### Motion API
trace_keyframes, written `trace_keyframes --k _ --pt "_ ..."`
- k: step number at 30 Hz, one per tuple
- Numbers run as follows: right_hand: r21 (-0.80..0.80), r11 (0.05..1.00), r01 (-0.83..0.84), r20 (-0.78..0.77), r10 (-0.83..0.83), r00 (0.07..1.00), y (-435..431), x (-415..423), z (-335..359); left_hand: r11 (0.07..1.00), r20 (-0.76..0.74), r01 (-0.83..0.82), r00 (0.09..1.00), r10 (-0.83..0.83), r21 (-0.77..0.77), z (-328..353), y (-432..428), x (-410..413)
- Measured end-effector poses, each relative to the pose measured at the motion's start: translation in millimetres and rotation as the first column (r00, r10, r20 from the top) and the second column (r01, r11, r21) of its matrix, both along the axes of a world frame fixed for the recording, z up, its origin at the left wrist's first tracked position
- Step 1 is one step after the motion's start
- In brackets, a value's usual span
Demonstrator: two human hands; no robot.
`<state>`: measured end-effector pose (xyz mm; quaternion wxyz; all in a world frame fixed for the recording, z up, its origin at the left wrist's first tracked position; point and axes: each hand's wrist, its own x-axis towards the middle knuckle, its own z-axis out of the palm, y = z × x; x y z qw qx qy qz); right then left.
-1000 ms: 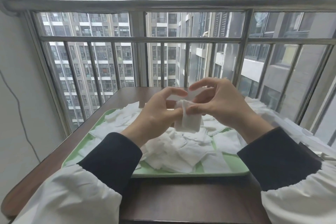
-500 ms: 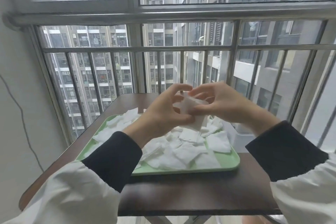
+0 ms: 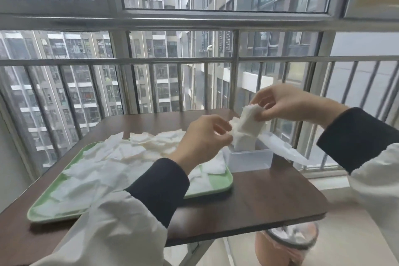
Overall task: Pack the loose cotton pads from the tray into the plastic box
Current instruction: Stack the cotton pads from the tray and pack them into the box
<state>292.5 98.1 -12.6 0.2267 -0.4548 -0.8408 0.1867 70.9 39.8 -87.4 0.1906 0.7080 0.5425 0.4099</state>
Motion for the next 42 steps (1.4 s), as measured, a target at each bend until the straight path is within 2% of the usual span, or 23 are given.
trace_keyframes --k 3,6,10,15,20,26,30,39,42 --pt "-0.018 1.000 0.002 0.078 0.000 0.997 10.1 1.9 -22.0 0.997 -0.137 -0.071 0.988 0.075 0.030 -10.1 5.8 8.9" --pt "-0.007 1.000 0.017 0.165 -0.016 0.986 20.2 -0.6 -37.4 0.994 -0.192 -0.107 0.975 0.108 0.018 -17.4 10.1 10.8" --pt "0.115 0.993 0.029 0.340 -0.067 0.938 31.3 -9.6 -49.4 0.993 -0.198 -0.120 0.973 0.118 -0.001 -19.2 15.2 9.2" --pt "0.201 0.979 0.029 0.396 -0.109 0.912 39.2 -20.1 -58.4 0.994 -0.157 -0.110 0.982 0.106 -0.020 -19.0 19.5 8.8" --pt "0.215 0.975 0.063 0.366 -0.140 0.920 40.9 -21.0 -58.9 0.995 -0.140 -0.096 0.986 0.091 -0.026 -20.2 22.4 6.7" --pt "0.095 0.991 0.090 0.265 -0.113 0.958 34.6 -12.6 -48.1 0.996 -0.119 -0.076 0.990 0.071 -0.036 -22.2 22.6 3.2" --pt "0.111 0.990 0.082 0.226 -0.105 0.968 25.5 -13.3 -40.4 0.996 -0.107 -0.075 0.992 0.071 -0.036 -22.2 20.8 0.1" --pt "0.216 0.976 -0.007 0.088 -0.013 0.996 -8.4 -49.3 -26.5 0.992 -0.098 -0.111 0.990 0.105 -0.053 -0.1 -2.9 -44.1" --pt "0.174 0.981 -0.089 0.049 0.081 0.995 -21.3 -75.6 -29.4 0.988 -0.132 -0.117 0.986 0.103 -0.104 8.3 -15.9 -71.5"
